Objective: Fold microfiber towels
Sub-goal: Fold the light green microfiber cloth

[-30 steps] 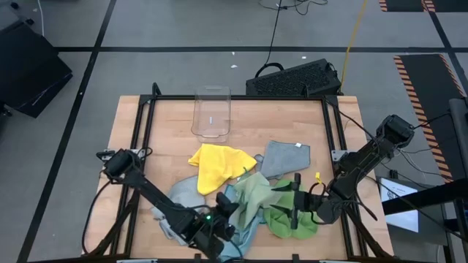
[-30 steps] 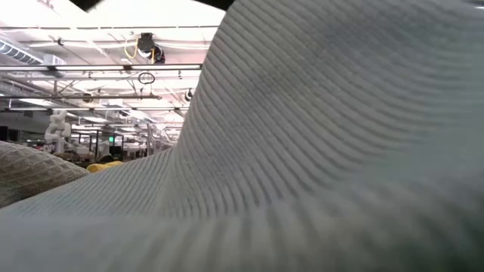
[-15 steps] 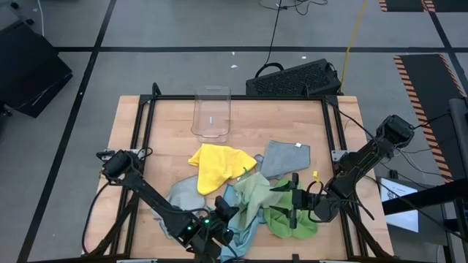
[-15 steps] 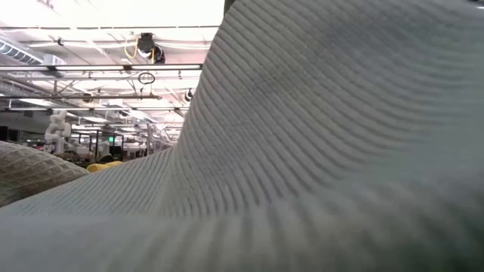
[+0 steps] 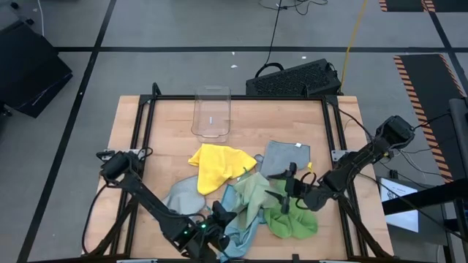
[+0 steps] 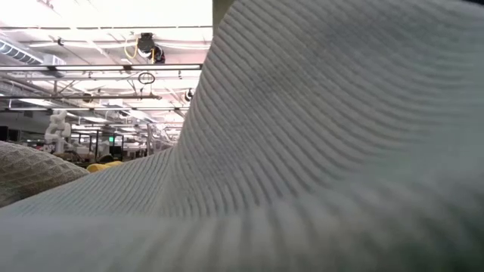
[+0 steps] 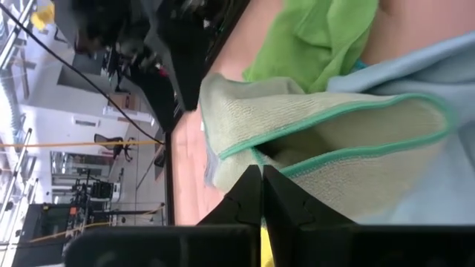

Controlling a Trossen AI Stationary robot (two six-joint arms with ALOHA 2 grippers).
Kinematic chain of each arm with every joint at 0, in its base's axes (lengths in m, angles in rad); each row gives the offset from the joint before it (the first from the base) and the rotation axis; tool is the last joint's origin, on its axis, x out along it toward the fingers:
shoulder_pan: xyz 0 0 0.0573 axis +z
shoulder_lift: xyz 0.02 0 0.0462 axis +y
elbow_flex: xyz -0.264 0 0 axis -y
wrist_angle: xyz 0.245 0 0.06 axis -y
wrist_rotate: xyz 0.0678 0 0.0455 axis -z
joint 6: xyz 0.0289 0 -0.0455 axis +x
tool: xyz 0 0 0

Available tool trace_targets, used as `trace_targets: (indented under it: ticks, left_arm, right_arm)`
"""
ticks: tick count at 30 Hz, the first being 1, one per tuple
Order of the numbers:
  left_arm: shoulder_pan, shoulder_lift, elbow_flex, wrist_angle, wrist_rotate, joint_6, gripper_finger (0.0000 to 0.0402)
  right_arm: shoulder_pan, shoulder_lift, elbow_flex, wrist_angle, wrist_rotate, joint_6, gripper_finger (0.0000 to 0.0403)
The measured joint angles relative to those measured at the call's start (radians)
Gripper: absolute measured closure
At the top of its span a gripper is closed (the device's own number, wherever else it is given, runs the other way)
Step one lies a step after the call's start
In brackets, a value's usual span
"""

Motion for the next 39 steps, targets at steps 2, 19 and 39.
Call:
trace_targets:
  ticks: [2,19,39]
  left_arm:
    - [-0.008,0.000,0.000,0.000,0.000,0.000,0.0397]
    - [-0.043,0.000,0.000,-0.001,0.000,-0.042,0.0396]
    - [-0.131,-0.101,0.001,-0.057,-0.289,-0.223,0.0396]
  right_arm:
    - [-0.016,0.000,-0.014,0.041,-0.006,-0.002,0.0149]
    - [-0.110,0.053,-0.028,0.316,-0.327,-0.088,0.0119]
    - [-0.157,0.182,0.099,0.254,-0.443,-0.102,0.0124]
